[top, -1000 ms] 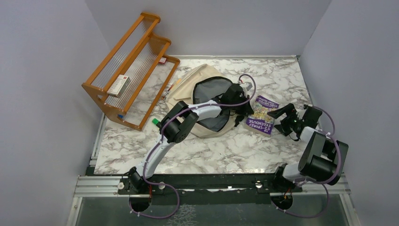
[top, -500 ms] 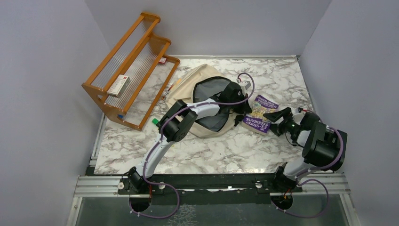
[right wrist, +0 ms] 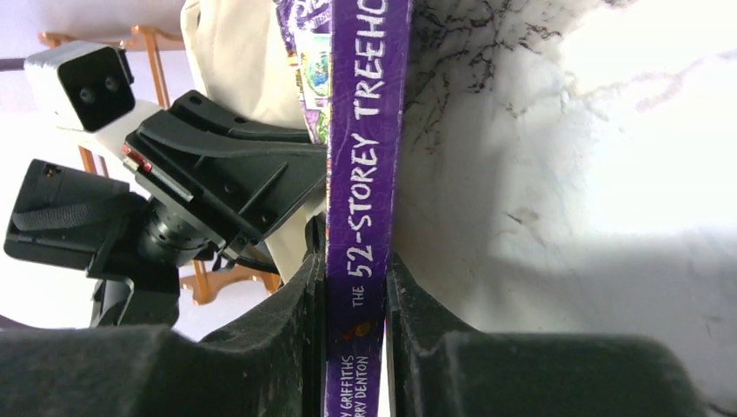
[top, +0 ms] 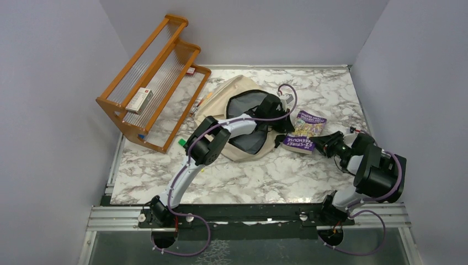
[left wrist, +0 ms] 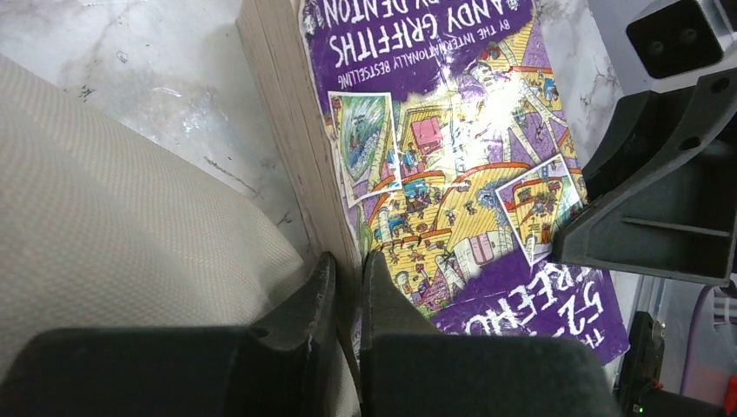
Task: Pack the student bag
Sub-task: Pick up the book from the center of the board.
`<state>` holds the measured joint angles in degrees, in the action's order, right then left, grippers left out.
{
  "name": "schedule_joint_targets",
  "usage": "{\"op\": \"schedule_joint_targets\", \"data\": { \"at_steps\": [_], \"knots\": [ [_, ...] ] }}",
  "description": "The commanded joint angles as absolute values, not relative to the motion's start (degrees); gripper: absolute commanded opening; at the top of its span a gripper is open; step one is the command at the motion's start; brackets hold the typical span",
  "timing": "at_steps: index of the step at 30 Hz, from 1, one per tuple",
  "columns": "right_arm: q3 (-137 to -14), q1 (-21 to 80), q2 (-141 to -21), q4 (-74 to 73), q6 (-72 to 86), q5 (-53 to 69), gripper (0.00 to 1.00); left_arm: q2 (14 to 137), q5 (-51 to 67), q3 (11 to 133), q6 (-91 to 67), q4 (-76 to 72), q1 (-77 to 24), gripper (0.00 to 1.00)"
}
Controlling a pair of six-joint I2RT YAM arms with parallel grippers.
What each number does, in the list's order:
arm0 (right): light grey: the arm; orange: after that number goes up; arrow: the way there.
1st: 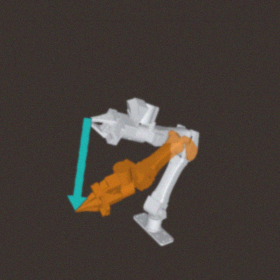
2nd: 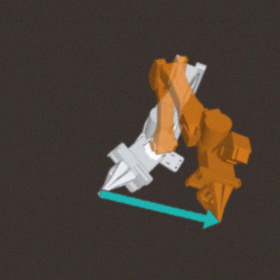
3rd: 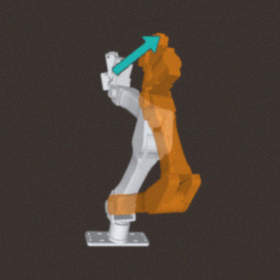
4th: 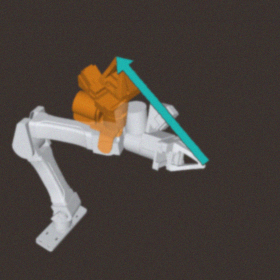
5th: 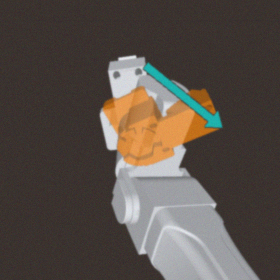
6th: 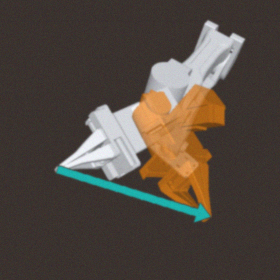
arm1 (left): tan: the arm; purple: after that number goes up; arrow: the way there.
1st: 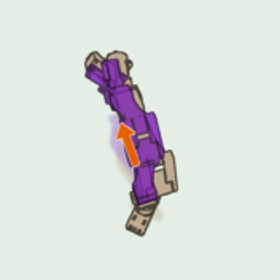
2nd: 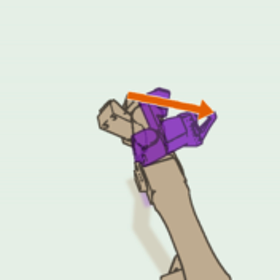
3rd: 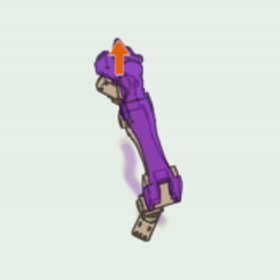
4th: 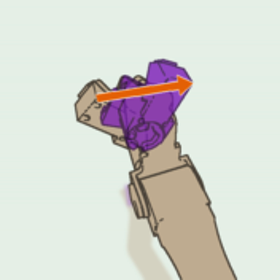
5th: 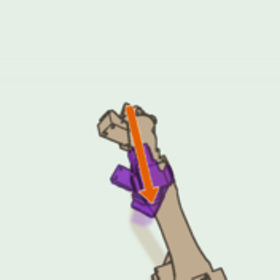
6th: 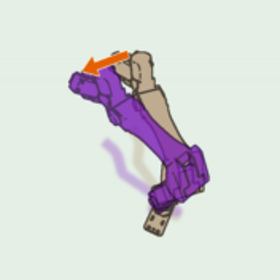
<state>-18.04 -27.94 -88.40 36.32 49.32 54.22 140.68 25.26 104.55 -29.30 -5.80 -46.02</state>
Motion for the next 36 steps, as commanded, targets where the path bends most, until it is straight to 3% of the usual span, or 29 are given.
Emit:
{"op": "schedule_joint_targets", "data": {
  "at_steps": [1,4,9,13,20,26,32,36],
  "knots": [
    [-21.1,-27.4,-81.6,29.4,43.2,51.8,0.21,142.5,25.5,103.5,-24.5,6.1,-46.4,0.12],
    [-22.1,-27.4,-76.9,23.8,40.1,48.0,0.13,140.1,26.0,104.9,-24.2,6.5,-46.2,0.19],
    [-23.5,-27.3,-69.0,18.7,37.6,43.6,0.02,135.5,26.7,108.8,-23.2,9.1,-45.3,0.41],
    [-26.7,-27.3,-64.2,13.7,35.4,39.5,0.01,128.7,26.0,110.8,-20.7,11.0,-44.0,0.57],
    [-38.0,-24.8,-59.8,4.6,30.4,37.9,0.0,114.5,29.9,105.8,-13.7,11.4,-37.8,0.63],
    [-48.4,-10.8,-64.1,0.1,24.4,38.0,0.0,97.8,27.0,91.9,-4.0,12.3,-31.2,0.69],
    [-59.1,3.1,-71.8,-4.7,17.1,45.5,0.0,82.2,22.2,80.5,3.3,15.5,-25.9,0.84],
    [-64.4,11.7,-76.4,-7.2,8.3,51.0,0.0,72.3,20.3,73.9,4.6,16.4,-25.6,0.88]
  ]
}}
